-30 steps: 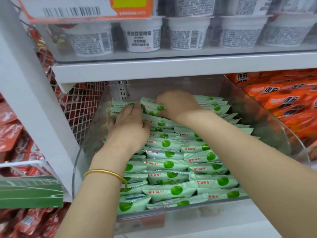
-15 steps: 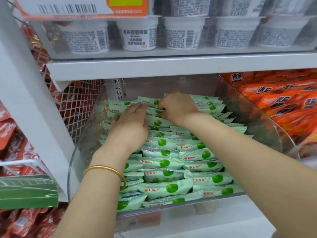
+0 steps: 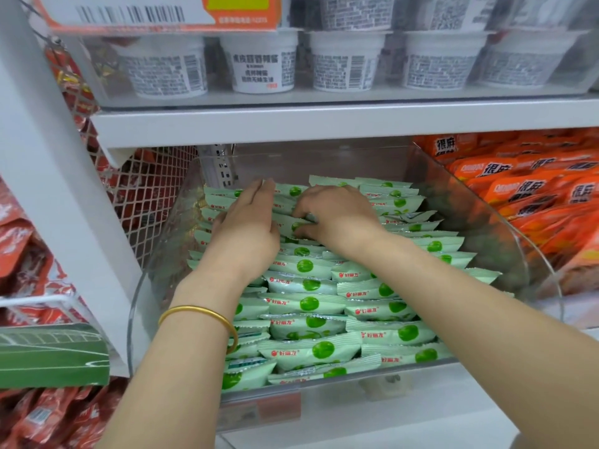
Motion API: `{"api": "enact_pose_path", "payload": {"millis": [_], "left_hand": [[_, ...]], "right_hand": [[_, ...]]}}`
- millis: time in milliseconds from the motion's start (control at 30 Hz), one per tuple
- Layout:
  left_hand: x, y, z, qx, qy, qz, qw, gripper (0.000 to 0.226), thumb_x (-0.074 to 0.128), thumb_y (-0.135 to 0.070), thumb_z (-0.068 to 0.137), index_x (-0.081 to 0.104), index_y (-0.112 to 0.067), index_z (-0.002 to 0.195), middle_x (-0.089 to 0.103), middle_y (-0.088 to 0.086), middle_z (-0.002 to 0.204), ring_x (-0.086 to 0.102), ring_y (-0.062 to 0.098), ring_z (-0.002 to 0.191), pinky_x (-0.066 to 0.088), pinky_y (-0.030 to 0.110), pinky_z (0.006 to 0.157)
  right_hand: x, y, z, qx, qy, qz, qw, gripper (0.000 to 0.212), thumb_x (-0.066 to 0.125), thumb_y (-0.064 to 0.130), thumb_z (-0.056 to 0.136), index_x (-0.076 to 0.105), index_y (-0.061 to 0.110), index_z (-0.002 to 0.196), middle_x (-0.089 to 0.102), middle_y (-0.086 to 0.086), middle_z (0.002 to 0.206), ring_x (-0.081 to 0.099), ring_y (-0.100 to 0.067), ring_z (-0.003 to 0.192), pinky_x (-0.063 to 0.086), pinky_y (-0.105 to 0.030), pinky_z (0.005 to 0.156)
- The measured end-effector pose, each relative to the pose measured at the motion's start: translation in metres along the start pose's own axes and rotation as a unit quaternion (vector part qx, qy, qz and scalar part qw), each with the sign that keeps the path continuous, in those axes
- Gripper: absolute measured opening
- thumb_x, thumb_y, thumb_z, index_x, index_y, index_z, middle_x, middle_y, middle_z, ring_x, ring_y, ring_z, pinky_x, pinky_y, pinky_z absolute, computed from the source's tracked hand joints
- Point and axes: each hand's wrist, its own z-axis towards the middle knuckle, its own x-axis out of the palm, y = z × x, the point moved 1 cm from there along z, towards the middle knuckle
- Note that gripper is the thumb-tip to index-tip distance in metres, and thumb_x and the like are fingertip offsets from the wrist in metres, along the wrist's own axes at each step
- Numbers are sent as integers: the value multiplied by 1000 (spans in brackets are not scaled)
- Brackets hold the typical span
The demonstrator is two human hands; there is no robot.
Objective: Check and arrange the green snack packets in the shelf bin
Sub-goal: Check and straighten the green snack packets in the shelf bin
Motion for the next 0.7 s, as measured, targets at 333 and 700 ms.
{"api": "enact_pose_path", "payload": {"millis": [333, 700], "left_hand": [[6, 6, 2, -14, 41, 89, 995, 50, 25, -26, 102, 13, -22, 151, 8, -6, 159, 2, 13, 146, 5, 42, 119], [8, 3, -2, -5, 85, 121, 989, 52, 19, -32, 101, 9, -23, 152, 1, -6, 160, -2, 9, 146, 0, 45, 118]], "right_hand": [[-8, 7, 6, 20, 6, 23, 1000, 21, 51, 29, 96, 56, 24, 115, 59, -2, 121, 51, -27, 113, 34, -31, 88], [-1, 6, 3, 14, 63, 35, 997, 25, 49, 28, 96, 53, 24, 120, 59, -3, 122, 50, -27, 115, 32, -34, 99]]}}
